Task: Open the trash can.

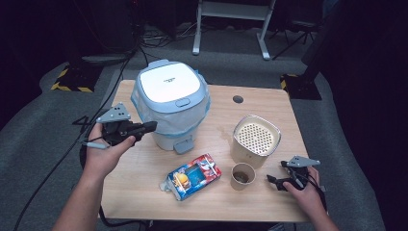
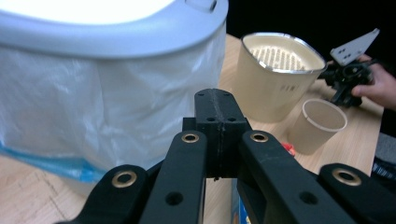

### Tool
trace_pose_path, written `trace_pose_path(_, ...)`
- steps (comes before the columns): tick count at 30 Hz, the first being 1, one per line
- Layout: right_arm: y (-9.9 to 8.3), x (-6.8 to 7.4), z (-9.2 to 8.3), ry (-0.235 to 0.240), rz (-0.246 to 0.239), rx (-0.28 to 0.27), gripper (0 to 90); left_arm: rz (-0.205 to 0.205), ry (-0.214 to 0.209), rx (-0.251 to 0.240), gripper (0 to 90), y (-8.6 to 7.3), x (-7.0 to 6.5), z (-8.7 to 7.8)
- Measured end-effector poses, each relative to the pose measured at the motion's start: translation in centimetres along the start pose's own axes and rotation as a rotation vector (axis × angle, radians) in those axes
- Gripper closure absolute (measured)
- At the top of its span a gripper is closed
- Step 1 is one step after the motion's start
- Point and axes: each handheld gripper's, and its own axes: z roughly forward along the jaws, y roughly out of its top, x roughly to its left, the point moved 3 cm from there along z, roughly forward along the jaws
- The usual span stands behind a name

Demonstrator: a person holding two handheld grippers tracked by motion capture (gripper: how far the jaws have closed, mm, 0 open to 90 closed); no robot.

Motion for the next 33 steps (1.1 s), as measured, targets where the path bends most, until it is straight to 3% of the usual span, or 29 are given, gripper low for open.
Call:
trace_pose_path(9,0.0,0.0,0.0,0.000,0.000,0.000,10.1,-0.010,-0.013,-0.090,90.0,2.1,0.2,-0.4)
trace_pose_path(15,0.0,0.0,0.0,-0.001,-0.001,0.000,10.1,-0.003,-0.017,-0.121,90.0,3.3,0.4,0.1)
trace_pose_path(27,0.0,0.0,0.0,-0.001,-0.001,0.000,10.1,0.030,-0.017,-0.107,90.0,6.0,0.5,2.2)
trace_pose_path(33,0.0,0.0,0.0,-0.001,-0.001,0.000,10.1,0.047,-0.013,-0.086,90.0,6.6,0.3,3.6)
